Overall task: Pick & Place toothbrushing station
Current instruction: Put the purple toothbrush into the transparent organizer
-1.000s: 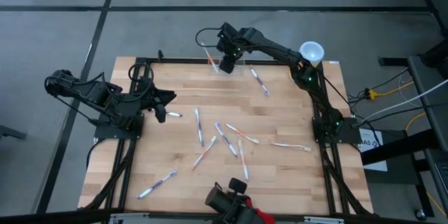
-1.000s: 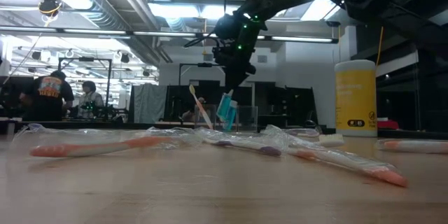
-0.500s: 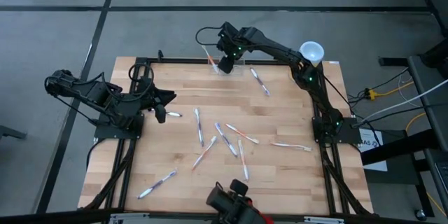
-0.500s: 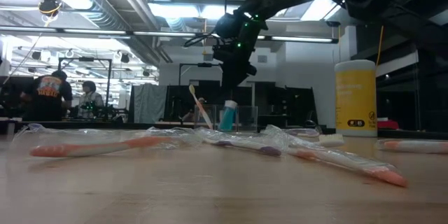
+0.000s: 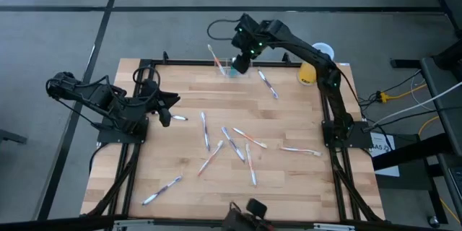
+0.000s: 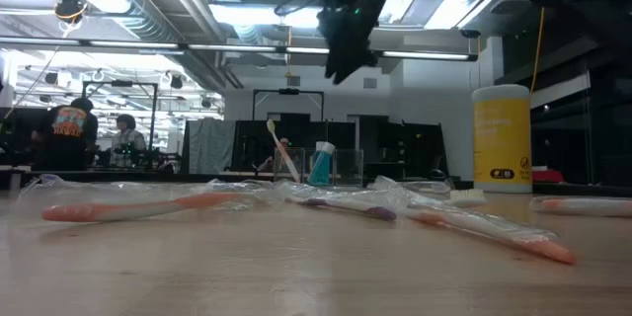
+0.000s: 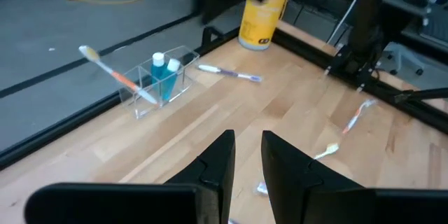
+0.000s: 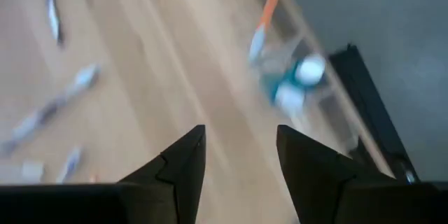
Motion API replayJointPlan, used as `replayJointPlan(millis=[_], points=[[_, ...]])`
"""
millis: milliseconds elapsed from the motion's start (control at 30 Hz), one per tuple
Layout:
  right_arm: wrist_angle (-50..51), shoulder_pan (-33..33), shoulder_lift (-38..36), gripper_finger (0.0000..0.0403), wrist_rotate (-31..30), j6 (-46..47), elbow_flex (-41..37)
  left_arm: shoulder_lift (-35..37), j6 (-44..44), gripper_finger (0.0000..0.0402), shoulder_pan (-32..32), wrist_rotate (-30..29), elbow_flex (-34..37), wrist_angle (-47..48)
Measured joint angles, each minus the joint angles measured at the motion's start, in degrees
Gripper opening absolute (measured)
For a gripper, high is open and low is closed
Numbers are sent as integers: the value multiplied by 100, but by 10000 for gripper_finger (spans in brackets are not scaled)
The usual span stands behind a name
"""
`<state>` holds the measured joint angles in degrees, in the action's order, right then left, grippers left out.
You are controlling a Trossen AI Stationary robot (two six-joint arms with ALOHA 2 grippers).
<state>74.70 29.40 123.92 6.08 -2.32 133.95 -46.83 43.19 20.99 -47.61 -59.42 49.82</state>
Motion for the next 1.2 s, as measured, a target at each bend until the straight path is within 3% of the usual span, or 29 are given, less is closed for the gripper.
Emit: replayJointPlan(millis=[167,400,567,800,1033,1200], points=[[1328,-171,-76,164,-367,-370,-4,-44,152,68,0,135,0,180],[1508,52,-243,154,-746,-343,-744,-74,460,68,0,16,2,140],[865,546,-827,154,-514,-100,-2317,-74,707,68,175,-130,2,130],[-485,702,-2036,154,-72,275,-4630,-90,728,68,411,-455,2,96],[-1557,637,-2510,154,-66,623,-6177,-90,664,68,398,-543,2,94],[-2186,588,-2524,154,-71,805,-6799,-90,662,68,398,-544,2,23]])
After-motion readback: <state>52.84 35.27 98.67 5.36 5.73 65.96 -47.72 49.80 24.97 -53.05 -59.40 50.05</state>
